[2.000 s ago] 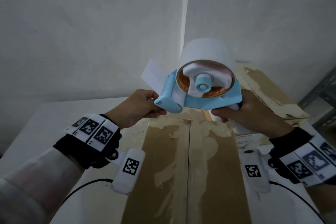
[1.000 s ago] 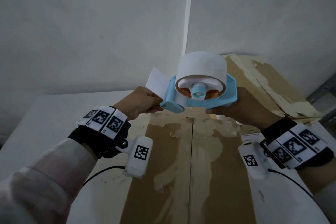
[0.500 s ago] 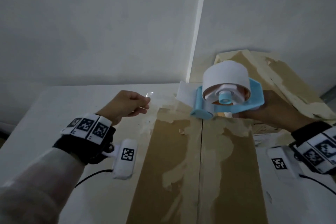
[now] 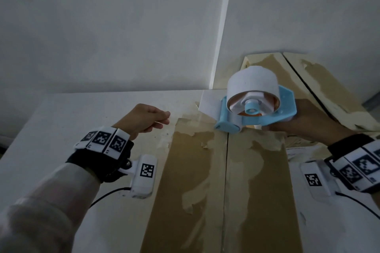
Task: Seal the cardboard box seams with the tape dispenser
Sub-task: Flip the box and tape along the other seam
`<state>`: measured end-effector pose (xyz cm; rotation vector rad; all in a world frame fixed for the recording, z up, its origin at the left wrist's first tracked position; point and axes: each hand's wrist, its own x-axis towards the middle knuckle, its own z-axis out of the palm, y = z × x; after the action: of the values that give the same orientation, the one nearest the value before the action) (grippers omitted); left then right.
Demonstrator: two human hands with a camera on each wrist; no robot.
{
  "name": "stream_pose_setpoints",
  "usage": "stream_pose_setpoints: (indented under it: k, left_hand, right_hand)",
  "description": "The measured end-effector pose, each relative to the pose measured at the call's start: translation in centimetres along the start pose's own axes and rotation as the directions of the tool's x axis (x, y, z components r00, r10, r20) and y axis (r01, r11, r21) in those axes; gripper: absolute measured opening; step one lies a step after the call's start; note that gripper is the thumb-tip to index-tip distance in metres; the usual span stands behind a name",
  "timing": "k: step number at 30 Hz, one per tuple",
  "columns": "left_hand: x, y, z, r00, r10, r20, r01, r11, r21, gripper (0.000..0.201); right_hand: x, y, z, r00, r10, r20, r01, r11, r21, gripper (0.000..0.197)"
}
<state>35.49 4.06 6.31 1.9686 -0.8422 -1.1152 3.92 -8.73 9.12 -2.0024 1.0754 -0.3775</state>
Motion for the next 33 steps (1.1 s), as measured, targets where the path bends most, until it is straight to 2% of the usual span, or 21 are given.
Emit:
stream_pose_setpoints:
  k: [12, 18, 24, 26, 29, 31, 33]
  left_hand:
    - [0.5, -1.3, 1.1, 0.998, -0.046, 0.033, 0.046, 0.999, 0.013, 0.017]
    - [0.9, -1.3, 2.3, 0.986, -0.114, 0.123, 0.117, 0.993, -0.017, 0.014]
    - [1.0, -0.9, 2.7, 0.974, -0.141, 0.180, 0.147, 0.989, -0.025, 0.012]
    - [1.1, -0.8, 3.1, 0.977, -0.130, 0.166, 0.128, 0.992, 0.023, 0.021]
    - [1.1, 0.0, 4.0, 0.980, -0.118, 0.161, 0.080, 0.971, 0.227, 0.025]
    - [0.8, 0.1, 4.3, 0.963, -0.196, 0.186, 0.128, 0.936, 0.327, 0.027]
    - [0.5, -0.9, 4.2, 0.907, -0.341, 0.247, 0.218, 0.882, 0.417, 0.045]
  right_hand:
    - [-0.2, 0.1, 0.2, 1.000, 0.012, -0.014, -0.012, 1.000, -0.007, 0.029]
    - [-0.4, 0.1, 0.5, 0.999, 0.021, -0.025, -0.022, 0.997, -0.068, 0.023]
    - [-0.6, 0.2, 0.7, 0.999, 0.023, -0.039, -0.025, 0.999, -0.042, 0.024]
    - [-0.6, 0.0, 0.8, 0.999, 0.023, -0.041, -0.025, 0.998, -0.055, 0.025]
    - [-0.6, 0.0, 0.8, 0.999, 0.024, -0.047, -0.027, 0.998, -0.059, 0.020]
    - [-0.5, 0.0, 0.9, 0.999, 0.029, -0.043, -0.032, 0.997, -0.065, 0.017]
    - [-0.4, 0.1, 0.9, 0.998, 0.042, -0.043, -0.045, 0.996, -0.071, 0.018]
